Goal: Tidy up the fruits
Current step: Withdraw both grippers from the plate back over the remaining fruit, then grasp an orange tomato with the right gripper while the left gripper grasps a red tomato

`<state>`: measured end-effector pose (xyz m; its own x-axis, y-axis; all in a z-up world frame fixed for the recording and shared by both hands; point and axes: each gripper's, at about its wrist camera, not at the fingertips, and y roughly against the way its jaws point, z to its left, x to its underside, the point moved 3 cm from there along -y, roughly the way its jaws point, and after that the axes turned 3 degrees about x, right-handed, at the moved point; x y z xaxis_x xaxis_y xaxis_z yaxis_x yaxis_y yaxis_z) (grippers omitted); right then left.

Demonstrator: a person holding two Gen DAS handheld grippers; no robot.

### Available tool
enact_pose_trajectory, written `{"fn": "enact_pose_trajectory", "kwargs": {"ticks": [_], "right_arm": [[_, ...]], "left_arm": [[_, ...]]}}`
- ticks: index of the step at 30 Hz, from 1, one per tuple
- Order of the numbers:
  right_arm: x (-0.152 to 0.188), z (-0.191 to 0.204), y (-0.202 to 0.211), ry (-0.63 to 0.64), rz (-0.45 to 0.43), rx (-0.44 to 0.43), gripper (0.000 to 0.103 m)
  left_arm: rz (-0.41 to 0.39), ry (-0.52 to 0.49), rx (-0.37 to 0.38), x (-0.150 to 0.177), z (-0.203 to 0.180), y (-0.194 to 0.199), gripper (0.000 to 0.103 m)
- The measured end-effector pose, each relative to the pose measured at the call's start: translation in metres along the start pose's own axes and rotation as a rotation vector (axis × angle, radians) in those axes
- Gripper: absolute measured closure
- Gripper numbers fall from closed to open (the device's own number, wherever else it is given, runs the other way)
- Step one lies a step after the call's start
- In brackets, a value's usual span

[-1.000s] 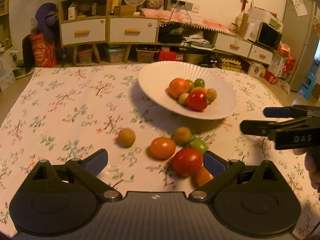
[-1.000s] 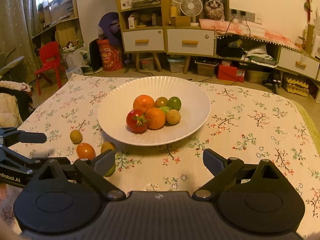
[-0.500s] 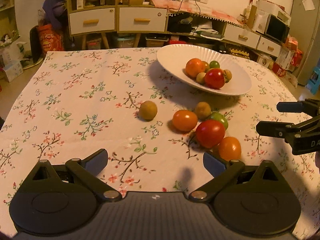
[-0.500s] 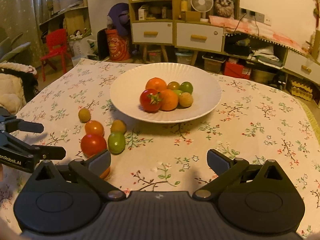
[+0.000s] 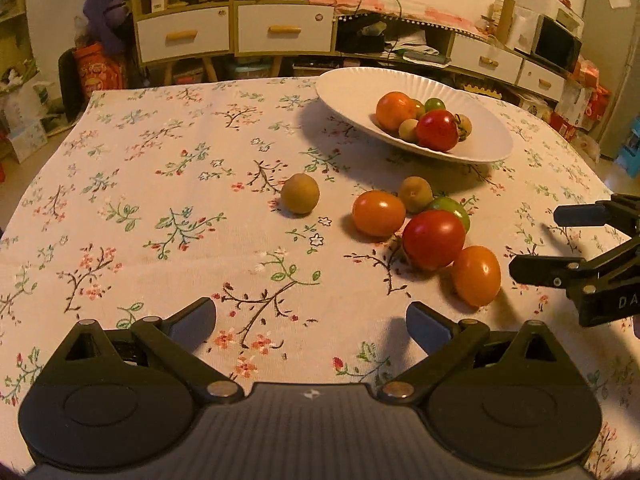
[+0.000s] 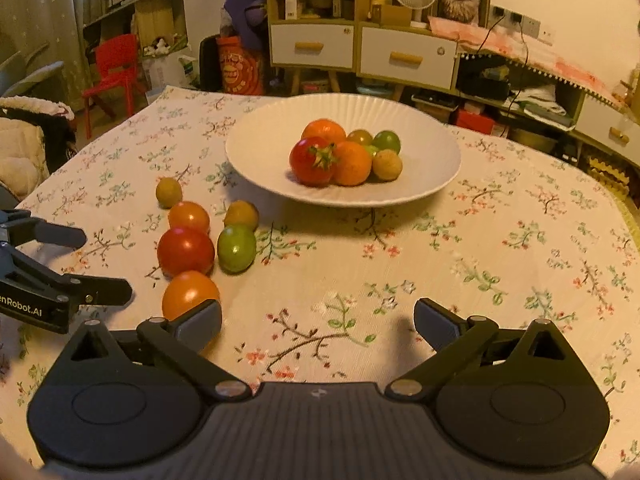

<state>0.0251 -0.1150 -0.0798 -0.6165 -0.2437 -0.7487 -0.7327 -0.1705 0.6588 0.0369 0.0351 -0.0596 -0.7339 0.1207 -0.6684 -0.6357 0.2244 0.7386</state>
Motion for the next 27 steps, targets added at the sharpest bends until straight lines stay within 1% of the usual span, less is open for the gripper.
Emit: {"fn": "enact_pose_trajectory", "kwargs": {"ticks": [3, 8, 11, 14, 16, 18, 19, 22, 24, 25, 26, 27], "right_arm": [[0.003, 0.006, 0.002, 0.006, 0.004, -0.028, 0.001], [0.007, 0.023, 0.006, 0.054, 0.001, -0.095, 0.001], [0.008, 0.034, 0.005, 0.084, 0.001, -0.127, 0.007], [0.009, 0.041, 0.005, 0.112, -0.016, -0.138, 0.01], [0.009, 0.044, 0.006, 0.127, -0.032, -0.144, 0.017], [0.009, 0.046, 0.006, 0.127, -0.043, -0.161, 0.026], [0.008, 0.047, 0.005, 0.127, -0.047, -0.167, 0.027], [0.007, 0.05, 0.003, 0.14, -0.055, -0.183, 0.037], [0.006, 0.053, 0.004, 0.157, -0.064, -0.19, 0.047], [0.006, 0.055, 0.004, 0.163, -0.069, -0.19, 0.049], [0.005, 0.056, 0.005, 0.168, -0.074, -0.192, 0.055], [0.005, 0.056, 0.006, 0.17, -0.076, -0.195, 0.058]], "left_arm": [[0.0, 0.009, -0.004, -0.001, 0.002, 0.0, 0.001], [-0.001, 0.028, -0.006, -0.002, 0.006, 0.001, 0.001], [0.0, 0.03, -0.007, -0.003, 0.007, 0.002, 0.001], [-0.001, 0.033, -0.005, -0.004, 0.007, 0.003, 0.001], [-0.002, 0.034, -0.004, -0.004, 0.007, 0.004, 0.001], [-0.005, 0.032, -0.004, -0.005, 0.006, 0.005, 0.001], [-0.005, 0.031, -0.003, -0.005, 0.006, 0.005, 0.001], [-0.006, 0.029, -0.003, -0.005, 0.005, 0.005, 0.001], [-0.007, 0.029, -0.002, -0.005, 0.005, 0.005, 0.001], [-0.007, 0.027, -0.001, -0.005, 0.005, 0.005, 0.001], [-0.006, 0.027, -0.002, -0.005, 0.004, 0.005, 0.001], [-0.006, 0.026, -0.001, -0.005, 0.004, 0.005, 0.001]]}}
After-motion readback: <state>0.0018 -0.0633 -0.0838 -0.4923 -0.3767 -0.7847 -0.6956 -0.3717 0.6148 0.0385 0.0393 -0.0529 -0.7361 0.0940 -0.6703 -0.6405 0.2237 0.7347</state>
